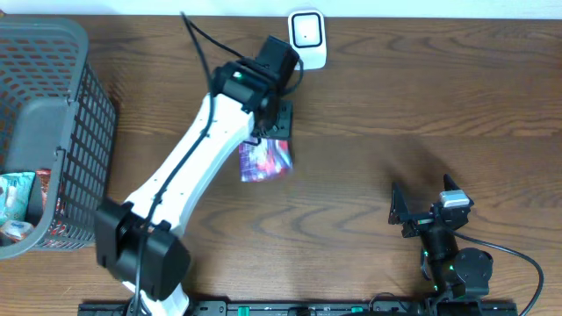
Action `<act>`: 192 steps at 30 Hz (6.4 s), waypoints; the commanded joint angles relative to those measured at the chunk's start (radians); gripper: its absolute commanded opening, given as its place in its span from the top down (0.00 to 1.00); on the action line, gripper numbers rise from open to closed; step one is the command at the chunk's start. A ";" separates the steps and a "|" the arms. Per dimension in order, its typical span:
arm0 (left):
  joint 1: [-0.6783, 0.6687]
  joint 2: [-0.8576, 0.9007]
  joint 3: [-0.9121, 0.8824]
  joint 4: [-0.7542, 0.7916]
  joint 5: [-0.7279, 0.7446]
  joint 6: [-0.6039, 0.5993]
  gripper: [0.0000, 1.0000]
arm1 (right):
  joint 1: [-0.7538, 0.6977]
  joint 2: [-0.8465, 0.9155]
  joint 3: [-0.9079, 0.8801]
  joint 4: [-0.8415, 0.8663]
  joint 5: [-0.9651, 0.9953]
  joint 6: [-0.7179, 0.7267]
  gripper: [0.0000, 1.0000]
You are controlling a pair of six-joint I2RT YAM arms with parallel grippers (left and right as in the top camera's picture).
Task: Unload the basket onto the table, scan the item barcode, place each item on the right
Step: 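Lift the purple package out and place it on the table centre, then return the left gripper into the basket and grasp the red candy bar, then carry the red candy bar out and drop it beside the purple package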
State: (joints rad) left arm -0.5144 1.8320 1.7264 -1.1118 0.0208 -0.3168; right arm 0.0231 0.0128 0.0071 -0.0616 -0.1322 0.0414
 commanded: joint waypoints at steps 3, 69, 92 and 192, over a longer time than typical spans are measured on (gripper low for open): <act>0.003 -0.010 0.014 -0.033 -0.005 -0.002 0.35 | 0.004 -0.002 -0.002 -0.003 0.008 0.010 0.01; 1.065 -0.138 0.241 -0.003 -0.243 -0.166 0.26 | 0.004 -0.002 -0.002 -0.003 0.008 0.010 0.01; 1.093 -0.105 0.241 0.028 -0.248 -0.083 0.25 | 0.004 -0.002 -0.002 -0.003 0.008 0.010 0.01; 0.467 -0.460 -0.071 0.340 0.189 -0.216 0.93 | 0.004 -0.002 -0.002 -0.003 0.008 0.010 0.01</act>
State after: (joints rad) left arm 0.0875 1.3220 1.6672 -0.7078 0.4290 -0.5274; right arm 0.0231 0.0128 0.0071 -0.0616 -0.1299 0.0414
